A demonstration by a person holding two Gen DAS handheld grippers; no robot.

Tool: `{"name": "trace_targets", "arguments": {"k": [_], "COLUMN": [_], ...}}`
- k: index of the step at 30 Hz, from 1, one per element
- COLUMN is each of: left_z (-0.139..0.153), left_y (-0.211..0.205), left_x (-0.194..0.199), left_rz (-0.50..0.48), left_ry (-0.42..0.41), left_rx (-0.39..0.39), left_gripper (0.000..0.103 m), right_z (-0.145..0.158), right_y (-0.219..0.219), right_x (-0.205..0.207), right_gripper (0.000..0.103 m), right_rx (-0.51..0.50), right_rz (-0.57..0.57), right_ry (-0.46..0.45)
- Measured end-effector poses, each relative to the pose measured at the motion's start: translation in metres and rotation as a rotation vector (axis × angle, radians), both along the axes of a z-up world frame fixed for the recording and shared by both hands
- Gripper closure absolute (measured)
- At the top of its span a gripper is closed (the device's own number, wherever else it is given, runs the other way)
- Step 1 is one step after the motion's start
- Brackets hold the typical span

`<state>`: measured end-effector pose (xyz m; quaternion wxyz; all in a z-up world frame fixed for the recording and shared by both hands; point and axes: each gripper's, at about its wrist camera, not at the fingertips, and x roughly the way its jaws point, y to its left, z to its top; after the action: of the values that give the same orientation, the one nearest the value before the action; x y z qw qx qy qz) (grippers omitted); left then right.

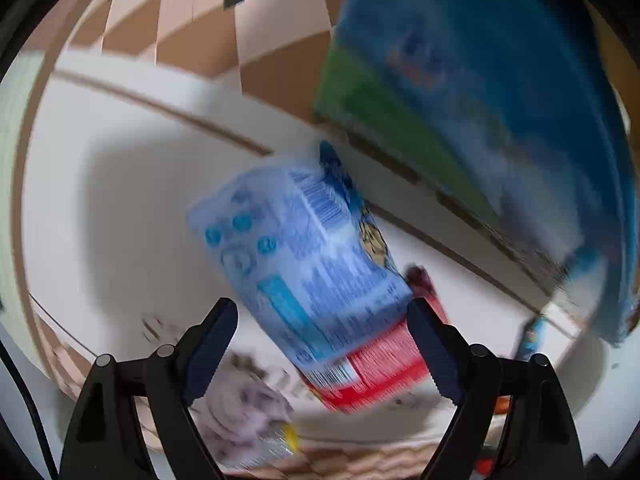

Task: Organize soft objects
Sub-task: 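Grasp the blue milk pouch with the left gripper while the right grasps the red snack bag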

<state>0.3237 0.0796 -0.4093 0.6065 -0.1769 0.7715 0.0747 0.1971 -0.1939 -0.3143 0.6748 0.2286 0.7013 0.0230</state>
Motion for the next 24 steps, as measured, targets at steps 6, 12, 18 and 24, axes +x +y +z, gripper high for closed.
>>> {"name": "trace_targets", "arguments": {"k": [6,12,18,24], "left_z": [0.006,0.027,0.052,0.016], "left_y": [0.008,0.035,0.055,0.071], "left_x": [-0.019,-0.045,-0.052,-0.038], "left_rz": [-0.220,-0.227,-0.147,0.007], "left_ry": [-0.005,-0.031,-0.104,-0.046], "left_rx": [0.203,0.213,0.185,0.040], "left_gripper": [0.017,0.017,0.016,0.016], "right_z": [-0.014,-0.043,-0.079,-0.079], "right_y": [0.063,0.102,0.130,0.144], "right_x": [0.020,0.035,0.050,0.052], "right_gripper": [0.003,0.003,0.008,0.040], "right_rx": [-0.027,-0.026,-0.047,-0.169], "right_rz": [0.068,0.056,0.022,0.206], "right_ry": [0.004,0.073,0.144,0.120]}}
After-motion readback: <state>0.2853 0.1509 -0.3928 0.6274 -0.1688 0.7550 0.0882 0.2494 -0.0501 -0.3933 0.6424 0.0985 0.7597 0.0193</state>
